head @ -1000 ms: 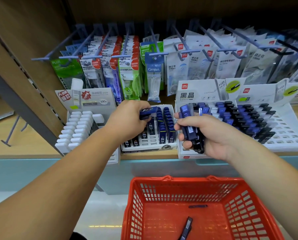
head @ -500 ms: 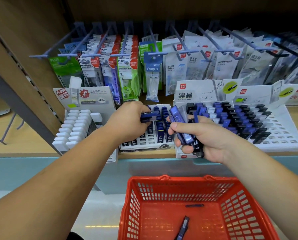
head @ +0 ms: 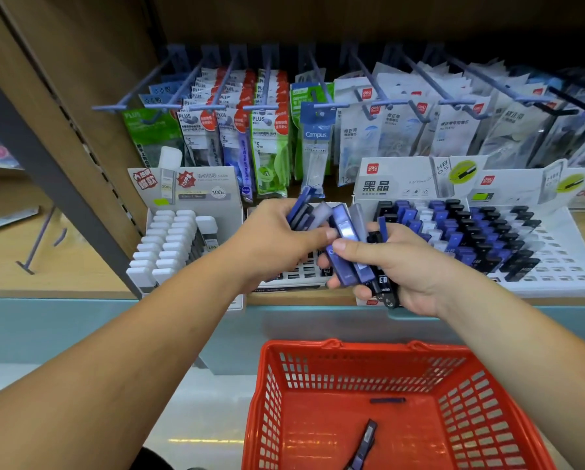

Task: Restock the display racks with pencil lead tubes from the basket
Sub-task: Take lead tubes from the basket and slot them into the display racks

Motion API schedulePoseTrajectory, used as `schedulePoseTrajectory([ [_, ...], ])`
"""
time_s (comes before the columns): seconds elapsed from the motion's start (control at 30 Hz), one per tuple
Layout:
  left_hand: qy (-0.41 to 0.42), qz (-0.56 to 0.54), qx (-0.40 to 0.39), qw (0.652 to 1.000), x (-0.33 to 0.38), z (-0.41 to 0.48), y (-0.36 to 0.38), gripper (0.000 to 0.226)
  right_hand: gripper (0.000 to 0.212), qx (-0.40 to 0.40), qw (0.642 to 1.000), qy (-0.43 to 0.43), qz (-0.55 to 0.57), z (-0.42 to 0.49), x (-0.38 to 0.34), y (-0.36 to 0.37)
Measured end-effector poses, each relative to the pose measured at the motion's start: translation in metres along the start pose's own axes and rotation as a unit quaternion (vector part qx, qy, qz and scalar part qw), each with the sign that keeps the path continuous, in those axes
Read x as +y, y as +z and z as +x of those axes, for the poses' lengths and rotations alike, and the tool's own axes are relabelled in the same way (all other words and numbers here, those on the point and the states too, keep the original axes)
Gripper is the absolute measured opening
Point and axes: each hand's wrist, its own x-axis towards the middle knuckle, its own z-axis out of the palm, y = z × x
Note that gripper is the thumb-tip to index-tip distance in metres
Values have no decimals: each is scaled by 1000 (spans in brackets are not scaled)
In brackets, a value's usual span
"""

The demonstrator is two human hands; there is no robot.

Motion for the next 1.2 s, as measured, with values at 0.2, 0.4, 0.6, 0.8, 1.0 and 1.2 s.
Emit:
schedulePoseTrajectory([
  [0.2,-32,-119,48,991,-5,5,-11,10,17,12,1000,13,11,-1,0,0],
  [0.4,-25,-106,36,993,-4,2,-16,11,18,60,998,-33,-17,2,1,0],
  [0.6,-33,-133,24,990,-6,0,-21,22,16,65,997,-42,-15,1,2,2],
  [0.8,-45,-168,31,984,-5,-9,-27,15,11,56,997,-40,-18,-3,2,3],
  [1.0,-49,-168,7,985,-8,-21,-27,7,24,-28,999,-10,14,-13,1,4],
  [1.2,-35,-118,-10,992,-5,-25,-10,8,20,-107,992,61,-22,-24,3,4],
])
